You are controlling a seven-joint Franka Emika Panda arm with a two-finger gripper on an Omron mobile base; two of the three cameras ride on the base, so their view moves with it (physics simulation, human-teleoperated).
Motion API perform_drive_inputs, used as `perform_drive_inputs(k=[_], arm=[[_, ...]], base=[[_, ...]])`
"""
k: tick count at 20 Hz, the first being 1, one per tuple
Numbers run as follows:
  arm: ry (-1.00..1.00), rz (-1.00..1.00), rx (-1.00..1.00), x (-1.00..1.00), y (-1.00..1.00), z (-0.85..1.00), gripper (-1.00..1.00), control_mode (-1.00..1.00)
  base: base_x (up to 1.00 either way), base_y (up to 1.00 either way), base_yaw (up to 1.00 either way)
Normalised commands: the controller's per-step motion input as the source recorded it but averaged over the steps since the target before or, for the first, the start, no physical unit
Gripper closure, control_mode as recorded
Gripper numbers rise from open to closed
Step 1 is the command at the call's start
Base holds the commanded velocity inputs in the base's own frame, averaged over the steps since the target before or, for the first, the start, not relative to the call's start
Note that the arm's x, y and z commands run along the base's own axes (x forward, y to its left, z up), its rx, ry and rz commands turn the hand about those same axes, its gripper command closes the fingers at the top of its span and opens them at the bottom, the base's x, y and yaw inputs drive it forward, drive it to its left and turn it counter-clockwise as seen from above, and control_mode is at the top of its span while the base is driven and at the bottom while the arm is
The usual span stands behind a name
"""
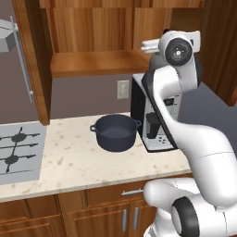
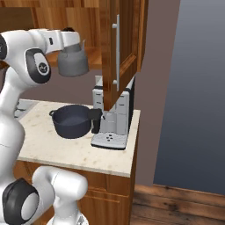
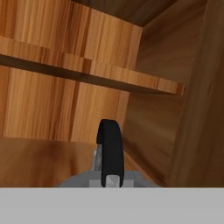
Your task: Pick the kettle from the cabinet and place it on a stove burner. Then pick the pot from the counter and place it on another stove burner. Finally, turn both burners on.
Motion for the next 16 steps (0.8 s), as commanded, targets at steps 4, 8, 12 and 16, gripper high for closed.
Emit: perform_drive_inputs(k=[4, 8, 12, 16], arm=[[0.0, 0.0, 0.0, -0.54, 0.0, -0.11, 1.0, -1.0], [0.0, 0.0, 0.0, -0.51, 0.0, -0.18, 1.0, -1.0], [0.0, 0.0, 0.0, -0.43, 0.02, -0.2, 1.0, -1.0], [0.01, 0.0, 0.0, -0.31, 0.13, -0.15, 1.0, -1.0]], base=[[0.0, 0.0, 0.0], [0.0, 0.0, 0.0], [0.0, 0.0, 0.0], [0.0, 0.0, 0.0]])
